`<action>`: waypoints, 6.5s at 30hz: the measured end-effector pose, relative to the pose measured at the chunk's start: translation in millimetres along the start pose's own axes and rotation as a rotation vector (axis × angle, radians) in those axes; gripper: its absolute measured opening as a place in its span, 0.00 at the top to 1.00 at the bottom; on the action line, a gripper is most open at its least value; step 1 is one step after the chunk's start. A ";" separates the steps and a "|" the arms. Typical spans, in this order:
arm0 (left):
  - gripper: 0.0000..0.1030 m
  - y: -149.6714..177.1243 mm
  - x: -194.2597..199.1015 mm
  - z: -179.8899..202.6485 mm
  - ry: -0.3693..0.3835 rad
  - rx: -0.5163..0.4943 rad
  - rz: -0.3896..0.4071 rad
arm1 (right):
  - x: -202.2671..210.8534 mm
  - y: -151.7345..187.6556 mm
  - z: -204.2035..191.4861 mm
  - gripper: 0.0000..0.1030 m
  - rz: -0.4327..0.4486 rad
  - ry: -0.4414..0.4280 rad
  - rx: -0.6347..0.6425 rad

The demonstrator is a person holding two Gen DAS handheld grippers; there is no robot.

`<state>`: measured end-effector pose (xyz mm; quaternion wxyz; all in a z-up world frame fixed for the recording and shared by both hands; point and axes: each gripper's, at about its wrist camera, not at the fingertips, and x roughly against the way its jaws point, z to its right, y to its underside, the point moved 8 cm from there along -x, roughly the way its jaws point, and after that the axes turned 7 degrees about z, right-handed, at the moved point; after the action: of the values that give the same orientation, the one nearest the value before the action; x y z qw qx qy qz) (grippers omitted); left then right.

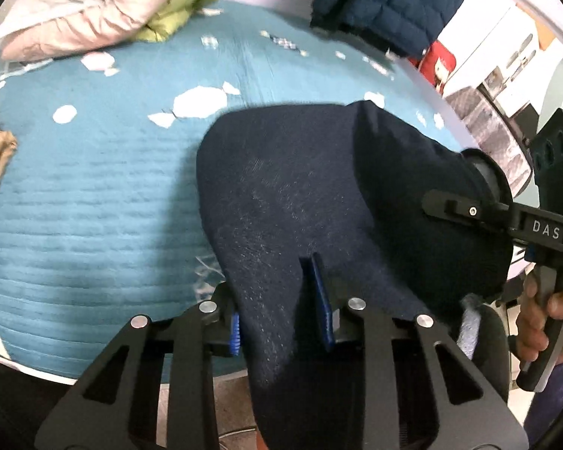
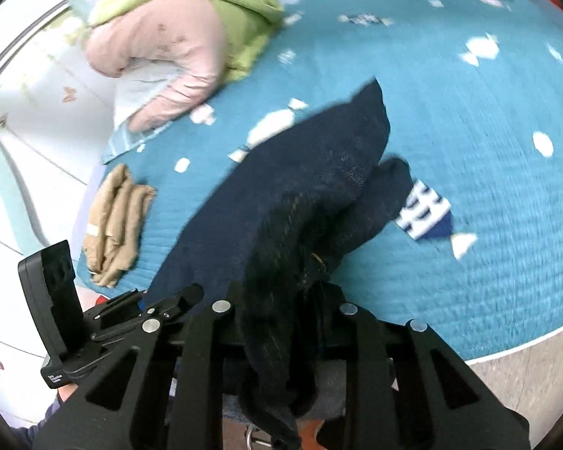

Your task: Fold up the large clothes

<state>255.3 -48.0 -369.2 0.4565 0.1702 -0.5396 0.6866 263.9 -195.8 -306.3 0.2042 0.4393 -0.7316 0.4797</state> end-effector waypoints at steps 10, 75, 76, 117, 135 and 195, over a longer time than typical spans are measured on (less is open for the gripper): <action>0.72 -55.3 123.3 -91.5 -0.063 0.037 0.170 | -26.4 -42.2 -154.4 0.81 0.071 -0.185 0.194; 0.21 -69.2 204.1 -425.8 -0.487 0.304 0.264 | -322.5 -3.1 -371.1 0.94 -0.145 -0.271 0.392; 0.21 -84.7 205.7 -425.1 -0.463 0.300 0.263 | -318.3 5.0 -368.1 0.94 -0.159 -0.285 0.376; 0.05 -45.8 369.8 -192.6 -0.726 0.197 0.556 | 18.9 39.8 -307.7 0.09 0.281 -0.170 0.510; 0.05 -6.7 453.2 16.6 -0.682 -0.027 0.771 | 203.4 64.3 -306.5 0.07 0.626 -0.158 0.590; 0.05 -30.7 472.9 90.8 -0.719 -0.119 0.933 | 261.6 38.4 -279.2 0.07 0.778 -0.129 0.541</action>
<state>8.4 80.2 25.0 -0.0966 0.1109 -0.7159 0.6826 58.7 -60.7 -10.5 -0.1582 0.1989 -0.7017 0.6656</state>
